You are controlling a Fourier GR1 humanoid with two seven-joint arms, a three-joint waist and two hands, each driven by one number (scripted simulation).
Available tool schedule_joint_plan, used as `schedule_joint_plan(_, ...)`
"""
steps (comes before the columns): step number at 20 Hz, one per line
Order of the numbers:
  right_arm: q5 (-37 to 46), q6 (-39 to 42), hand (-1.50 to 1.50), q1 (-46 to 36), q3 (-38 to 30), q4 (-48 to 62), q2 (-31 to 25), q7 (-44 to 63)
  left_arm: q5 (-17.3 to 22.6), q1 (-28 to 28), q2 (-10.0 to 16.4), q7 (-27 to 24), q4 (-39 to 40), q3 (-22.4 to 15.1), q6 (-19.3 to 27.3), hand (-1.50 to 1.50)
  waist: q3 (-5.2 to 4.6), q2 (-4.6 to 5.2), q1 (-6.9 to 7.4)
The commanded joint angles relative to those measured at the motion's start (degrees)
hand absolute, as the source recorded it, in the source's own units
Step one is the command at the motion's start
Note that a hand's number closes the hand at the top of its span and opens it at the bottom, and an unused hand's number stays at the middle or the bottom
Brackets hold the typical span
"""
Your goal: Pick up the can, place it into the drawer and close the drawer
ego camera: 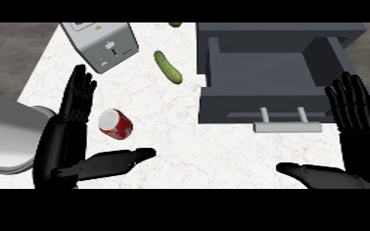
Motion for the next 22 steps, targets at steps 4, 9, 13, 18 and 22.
schedule_joint_plan(4, -3.03, 2.93, -1.5, 2.51, -3.74, -0.3, -1.5, -0.1, -5.05, 2.11, -0.25, 7.4, -3.93, -8.6, 8.05, -1.5, -0.02, -0.06, 0.1)
schedule_joint_plan(9, -2.39, 3.75, -1.5, 4.43, -2.65, -2.53, -0.05, 0.08, 1.21, 2.88, 0.33, 3.2, -2.88, -0.08, 3.54, -1.5, -0.04, -0.02, 0.13)
schedule_joint_plan(13, -2.93, 3.51, -1.5, 1.96, -4.35, 3.49, 0.68, -4.25, 4.06, 5.06, 0.6, -3.09, 3.1, 2.0, 4.63, -1.5, -0.07, 0.07, 0.28)
schedule_joint_plan(18, -2.76, 7.68, -1.5, 10.3, -4.47, 0.89, 1.59, -8.46, 1.67, 0.81, 0.38, 2.97, 0.89, 2.22, 4.22, -1.5, -0.03, -0.02, 0.01)
schedule_joint_plan(22, -3.92, 7.84, -1.5, 8.84, -7.43, -0.7, 0.07, -6.09, 3.73, 3.42, -0.18, -4.3, 6.38, 2.46, 4.11, -1.5, -0.04, -0.01, 0.03)
